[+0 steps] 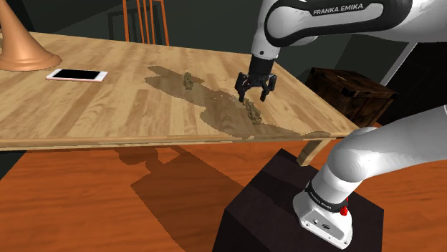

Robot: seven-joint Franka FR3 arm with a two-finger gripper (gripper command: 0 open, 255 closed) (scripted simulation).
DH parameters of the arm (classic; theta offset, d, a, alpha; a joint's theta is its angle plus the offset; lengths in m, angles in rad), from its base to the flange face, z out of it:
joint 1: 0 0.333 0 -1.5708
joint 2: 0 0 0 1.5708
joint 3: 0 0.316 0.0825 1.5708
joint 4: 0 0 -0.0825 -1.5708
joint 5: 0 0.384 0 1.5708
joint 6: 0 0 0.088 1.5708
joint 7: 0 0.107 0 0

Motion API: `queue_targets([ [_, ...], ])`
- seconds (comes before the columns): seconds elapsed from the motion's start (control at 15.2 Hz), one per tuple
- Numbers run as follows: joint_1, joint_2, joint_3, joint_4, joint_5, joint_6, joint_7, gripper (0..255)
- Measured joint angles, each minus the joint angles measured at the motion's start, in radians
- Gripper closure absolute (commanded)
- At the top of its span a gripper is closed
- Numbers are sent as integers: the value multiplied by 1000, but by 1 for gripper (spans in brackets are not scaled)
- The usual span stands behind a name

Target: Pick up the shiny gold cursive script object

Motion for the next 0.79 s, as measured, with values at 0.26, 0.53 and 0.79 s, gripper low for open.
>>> queue_targets([
  [0.26,1,6,5,-40,4,46,0,0],
  [0.53,1,6,5,-46,4,53,-1,255],
  [0.79,1,6,5,-46,4,54,-1,255],
])
